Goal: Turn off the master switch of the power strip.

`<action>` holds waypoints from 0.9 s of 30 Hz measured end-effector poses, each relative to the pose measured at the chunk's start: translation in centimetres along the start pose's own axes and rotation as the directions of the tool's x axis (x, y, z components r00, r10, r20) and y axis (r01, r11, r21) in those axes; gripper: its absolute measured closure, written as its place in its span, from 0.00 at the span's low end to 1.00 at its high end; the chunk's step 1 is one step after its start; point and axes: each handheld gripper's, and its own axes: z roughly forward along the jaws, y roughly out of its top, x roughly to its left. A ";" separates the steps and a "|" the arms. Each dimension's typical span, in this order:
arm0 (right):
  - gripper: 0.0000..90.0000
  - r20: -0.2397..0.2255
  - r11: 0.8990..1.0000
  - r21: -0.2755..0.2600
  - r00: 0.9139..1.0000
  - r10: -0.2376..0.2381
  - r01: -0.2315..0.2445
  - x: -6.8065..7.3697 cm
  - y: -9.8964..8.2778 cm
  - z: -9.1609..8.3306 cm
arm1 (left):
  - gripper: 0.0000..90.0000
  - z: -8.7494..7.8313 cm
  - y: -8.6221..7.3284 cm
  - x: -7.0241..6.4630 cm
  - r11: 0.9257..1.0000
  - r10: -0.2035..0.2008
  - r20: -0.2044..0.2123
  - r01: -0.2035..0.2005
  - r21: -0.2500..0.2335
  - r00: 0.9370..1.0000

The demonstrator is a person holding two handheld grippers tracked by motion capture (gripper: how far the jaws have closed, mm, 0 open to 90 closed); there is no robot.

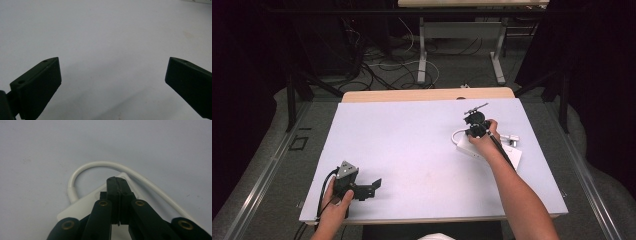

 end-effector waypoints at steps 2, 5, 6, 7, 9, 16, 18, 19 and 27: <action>1.00 0.017 1.000 -0.001 1.000 -0.017 0.017 0.2 0.0 0.0 | 0.00 0.0 0.0 0.0 1.000 0.000 0.000 0.000 0.002 1.000; 1.00 0.017 1.000 0.003 0.999 -0.030 0.030 0.3 0.0 0.0 | 0.00 0.1 -0.1 -0.1 1.000 -0.001 -0.010 0.001 -0.012 1.000; 1.00 0.017 0.999 0.002 0.999 -0.032 0.032 0.3 0.0 0.0 | 0.00 0.1 -0.1 -0.1 1.000 -0.001 -0.011 0.001 -0.012 1.000; 1.00 0.013 1.000 0.001 1.000 -0.024 0.024 0.2 0.0 0.0 | 0.00 0.1 -0.1 -0.1 1.000 -0.001 -0.012 0.001 -0.012 1.000; 1.00 0.010 1.000 0.005 1.000 -0.023 0.023 0.2 -0.1 0.1 | 0.00 0.1 -0.1 -0.1 1.000 -0.002 -0.011 0.001 -0.012 1.000; 1.00 -0.007 1.000 -0.017 1.000 0.004 -0.004 -0.2 -0.3 0.0 | 0.00 0.0 -0.1 0.0 1.000 -0.004 -0.005 0.004 -0.003 1.000; 0.98 -0.026 0.999 -0.030 0.999 0.023 -0.024 -0.6 -0.3 -0.1 | 0.00 0.0 0.0 0.0 1.000 0.001 -0.003 -0.001 0.002 1.000; 0.95 -0.034 0.999 -0.023 0.999 0.029 -0.029 -0.7 -0.3 -0.2 | 0.00 0.0 0.0 0.0 1.000 0.003 -0.005 -0.003 0.004 1.000; 0.87 -0.025 0.998 -0.032 0.999 0.047 -0.047 -1.0 -0.4 -0.2 | 0.00 0.1 0.0 -0.1 1.000 -0.002 -0.005 0.002 -0.007 1.000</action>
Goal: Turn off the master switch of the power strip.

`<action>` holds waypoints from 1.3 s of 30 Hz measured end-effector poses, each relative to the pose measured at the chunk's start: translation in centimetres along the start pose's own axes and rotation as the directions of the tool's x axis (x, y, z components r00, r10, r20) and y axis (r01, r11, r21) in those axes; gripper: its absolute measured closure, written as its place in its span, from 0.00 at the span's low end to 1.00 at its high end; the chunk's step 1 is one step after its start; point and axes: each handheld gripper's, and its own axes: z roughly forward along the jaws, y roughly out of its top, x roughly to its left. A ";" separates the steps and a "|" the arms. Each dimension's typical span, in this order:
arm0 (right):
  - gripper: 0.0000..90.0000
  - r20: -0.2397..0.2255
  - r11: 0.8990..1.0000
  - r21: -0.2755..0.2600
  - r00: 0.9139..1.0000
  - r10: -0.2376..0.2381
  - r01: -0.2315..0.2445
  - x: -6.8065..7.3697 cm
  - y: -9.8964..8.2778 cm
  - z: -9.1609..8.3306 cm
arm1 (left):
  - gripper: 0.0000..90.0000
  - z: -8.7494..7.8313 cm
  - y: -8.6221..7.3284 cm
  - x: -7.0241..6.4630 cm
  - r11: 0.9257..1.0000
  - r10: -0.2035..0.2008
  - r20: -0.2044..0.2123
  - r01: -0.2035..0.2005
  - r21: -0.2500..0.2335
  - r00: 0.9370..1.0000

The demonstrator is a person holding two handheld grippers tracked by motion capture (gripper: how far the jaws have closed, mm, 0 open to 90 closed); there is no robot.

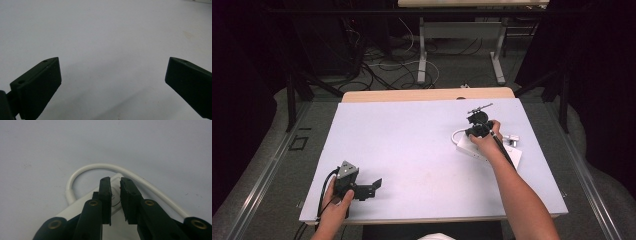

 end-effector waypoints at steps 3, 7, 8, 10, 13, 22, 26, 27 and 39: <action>0.85 0.006 1.000 0.002 1.000 0.004 -0.004 0.0 0.0 0.0 | 0.00 0.0 0.0 0.0 1.000 0.000 -0.008 0.000 -0.009 1.000; 0.82 0.008 1.000 0.002 1.000 0.004 -0.004 0.1 0.0 0.0 | 0.00 -0.1 0.0 0.1 1.000 0.000 0.002 0.000 0.003 1.000; 0.82 0.006 1.000 0.002 1.000 0.004 -0.004 0.1 0.0 0.0 | 0.00 -0.1 0.0 0.1 1.000 -0.001 0.003 0.001 0.004 1.000; 0.80 0.004 1.000 0.002 1.000 0.006 -0.006 0.1 0.0 0.0 | 0.00 0.0 0.0 0.0 1.000 -0.002 -0.008 0.002 -0.008 1.000; 0.78 0.007 1.000 0.001 1.000 0.002 -0.002 0.0 0.0 0.0 | 0.01 0.0 0.0 0.0 1.000 0.000 -0.007 0.000 -0.008 1.000; 0.68 0.000 1.000 -0.008 1.000 0.021 -0.021 -0.2 0.0 -0.3 | 0.00 0.0 0.0 0.0 1.000 -0.002 -0.008 0.002 -0.009 1.000; 0.62 -0.011 0.999 -0.016 0.999 0.031 -0.031 -0.3 0.0 -0.5 | 0.00 0.0 0.0 0.0 1.000 0.001 -0.007 -0.001 -0.009 1.000; 0.60 -0.014 0.999 -0.015 0.999 0.033 -0.033 -0.4 0.0 -0.6 | 0.00 0.0 0.0 0.0 1.000 0.001 -0.008 -0.001 -0.009 1.000; 0.48 0.004 0.999 -0.025 0.999 0.032 -0.032 -0.7 -0.3 -0.7 | 0.00 0.0 0.0 0.0 1.000 0.001 -0.007 -0.001 -0.009 1.000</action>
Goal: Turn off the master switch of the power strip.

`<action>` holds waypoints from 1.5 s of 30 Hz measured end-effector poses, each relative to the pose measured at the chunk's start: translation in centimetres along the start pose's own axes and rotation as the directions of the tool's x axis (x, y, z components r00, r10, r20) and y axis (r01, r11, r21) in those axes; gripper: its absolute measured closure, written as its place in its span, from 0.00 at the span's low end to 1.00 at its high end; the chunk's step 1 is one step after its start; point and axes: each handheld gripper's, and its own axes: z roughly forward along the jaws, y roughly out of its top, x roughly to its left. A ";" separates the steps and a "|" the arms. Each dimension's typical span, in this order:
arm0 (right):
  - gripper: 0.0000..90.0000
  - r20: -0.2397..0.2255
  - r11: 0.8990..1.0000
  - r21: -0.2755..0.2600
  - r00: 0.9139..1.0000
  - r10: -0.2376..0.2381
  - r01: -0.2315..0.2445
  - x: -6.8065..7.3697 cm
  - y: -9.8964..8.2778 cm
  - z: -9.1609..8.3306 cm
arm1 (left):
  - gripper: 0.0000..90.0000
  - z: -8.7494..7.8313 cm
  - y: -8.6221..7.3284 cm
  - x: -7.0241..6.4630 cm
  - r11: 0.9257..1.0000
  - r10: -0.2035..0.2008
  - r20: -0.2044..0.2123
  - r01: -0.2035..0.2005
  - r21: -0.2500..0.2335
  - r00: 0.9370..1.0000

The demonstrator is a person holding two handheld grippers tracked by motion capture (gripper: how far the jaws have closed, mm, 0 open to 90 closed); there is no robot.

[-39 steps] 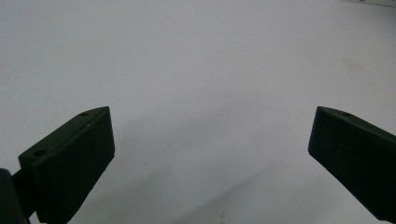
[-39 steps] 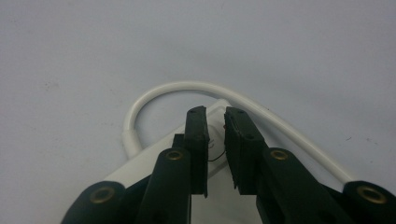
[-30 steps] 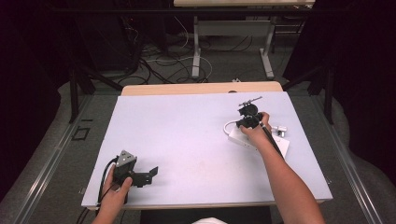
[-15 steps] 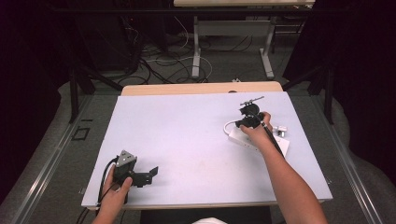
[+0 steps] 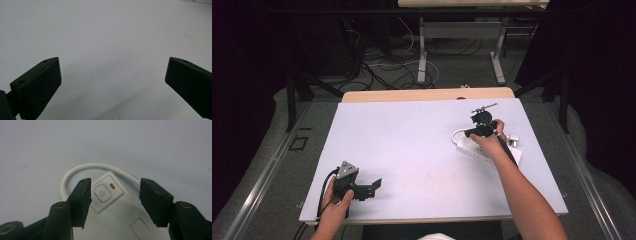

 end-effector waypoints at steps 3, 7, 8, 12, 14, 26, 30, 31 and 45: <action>0.47 -0.014 0.999 -0.019 0.999 -0.029 0.029 -0.2 0.0 -0.2 | 0.00 0.0 0.0 0.0 1.000 -0.001 0.001 0.001 0.001 1.000; 0.42 -0.026 0.998 -0.025 0.998 -0.056 0.056 -0.3 0.0 -0.4 | 0.00 0.0 0.0 0.0 1.000 -0.002 0.001 0.002 0.003 1.000; 0.42 -0.029 0.998 -0.022 0.998 -0.061 0.060 -0.3 -0.1 -0.4 | 0.00 0.0 0.0 0.0 1.000 -0.002 0.001 0.002 0.003 1.000; 0.42 -0.037 0.996 -0.023 0.996 -0.084 0.083 -0.2 -0.2 -0.8 | 0.00 0.0 0.0 -0.1 1.000 -0.004 0.001 0.004 0.001 1.000; 0.40 -0.057 0.998 -0.019 0.997 -0.058 0.057 -0.1 -0.3 -1.0 | 0.00 0.0 0.0 -0.1 1.000 -0.003 0.000 0.003 0.002 1.000; 0.24 -0.069 0.995 -0.018 0.992 -0.103 0.102 -0.3 -0.4 -2.4 | 0.00 0.1 0.0 -0.1 1.000 -0.005 0.001 0.005 0.001 1.000; 0.17 -0.059 0.993 -0.021 0.991 -0.116 0.115 -0.4 -0.5 -3.0 | 0.00 0.1 0.0 -0.2 1.000 -0.008 0.003 0.008 0.000 1.000; 0.17 -0.064 0.993 -0.023 0.991 -0.117 0.116 -0.5 -0.5 -3.1 | 0.00 0.1 0.0 -0.2 1.000 -0.010 0.003 0.010 0.000 1.000; 0.00 -0.092 0.986 -0.057 0.982 -0.163 0.158 0.2 -1.6 -5.2 | 0.00 0.1 0.0 -0.1 1.000 -0.004 0.006 0.004 0.009 1.000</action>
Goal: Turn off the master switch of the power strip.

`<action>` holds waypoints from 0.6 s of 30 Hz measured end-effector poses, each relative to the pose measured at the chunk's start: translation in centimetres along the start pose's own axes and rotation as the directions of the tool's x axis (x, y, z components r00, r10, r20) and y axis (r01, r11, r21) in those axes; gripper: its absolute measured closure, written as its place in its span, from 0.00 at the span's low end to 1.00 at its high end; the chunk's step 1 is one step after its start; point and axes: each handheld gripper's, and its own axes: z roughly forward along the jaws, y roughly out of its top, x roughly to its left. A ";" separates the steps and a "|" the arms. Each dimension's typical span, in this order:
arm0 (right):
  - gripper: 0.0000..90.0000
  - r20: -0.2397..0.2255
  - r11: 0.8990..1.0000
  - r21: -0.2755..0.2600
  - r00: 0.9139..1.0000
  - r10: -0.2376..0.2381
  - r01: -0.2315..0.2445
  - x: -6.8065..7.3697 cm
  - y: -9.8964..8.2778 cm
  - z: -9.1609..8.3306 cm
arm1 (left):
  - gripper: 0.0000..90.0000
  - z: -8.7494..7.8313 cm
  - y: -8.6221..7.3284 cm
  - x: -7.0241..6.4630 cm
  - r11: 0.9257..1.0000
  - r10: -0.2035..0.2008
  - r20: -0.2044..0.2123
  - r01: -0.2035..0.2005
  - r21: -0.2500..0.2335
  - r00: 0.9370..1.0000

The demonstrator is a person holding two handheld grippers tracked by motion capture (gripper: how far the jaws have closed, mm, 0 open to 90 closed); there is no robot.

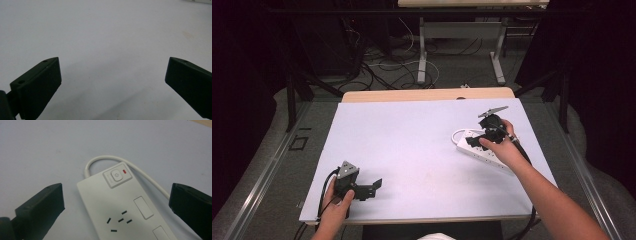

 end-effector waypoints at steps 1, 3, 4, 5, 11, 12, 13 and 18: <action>0.00 -0.002 1.000 -0.005 1.000 -0.003 0.003 0.2 -0.1 -0.2 | 0.00 0.1 0.0 0.0 1.000 -0.001 -0.004 0.001 -0.008 1.000; 0.00 -0.015 1.000 -0.012 1.000 -0.017 0.017 0.6 -0.2 -0.5 | 0.01 0.0 0.0 0.0 1.000 0.000 0.000 0.000 -0.001 1.000; 0.00 -0.012 1.000 -0.013 1.000 -0.021 0.021 0.7 -0.3 -0.7 | 0.00 0.0 0.0 0.0 1.000 -0.002 -0.004 0.002 -0.009 1.000; 0.00 -0.019 0.999 -0.015 0.999 -0.030 0.030 0.9 -0.4 -0.9 | 0.00 0.0 0.0 0.0 1.000 0.000 0.001 0.000 0.000 1.000; 0.00 -0.025 0.998 -0.029 0.998 -0.064 0.064 1.6 -0.7 -1.8 | 0.00 -0.1 0.0 0.0 1.000 0.001 0.000 -0.001 -0.001 1.000; 0.00 -0.023 0.998 -0.026 0.998 -0.063 0.062 1.7 -0.8 -2.0 | 0.01 -0.1 0.0 0.0 1.000 0.002 -0.001 -0.002 -0.001 1.000; 0.00 -0.020 0.997 -0.035 0.997 -0.074 0.074 1.8 -0.9 -2.1 | 0.00 -0.1 0.0 0.0 1.000 0.001 0.000 -0.001 -0.001 1.000; 0.00 -0.020 0.996 -0.039 0.996 -0.086 0.085 2.1 -1.4 -2.6 | 0.00 0.0 0.0 -0.1 1.000 0.000 -0.004 0.000 -0.012 1.000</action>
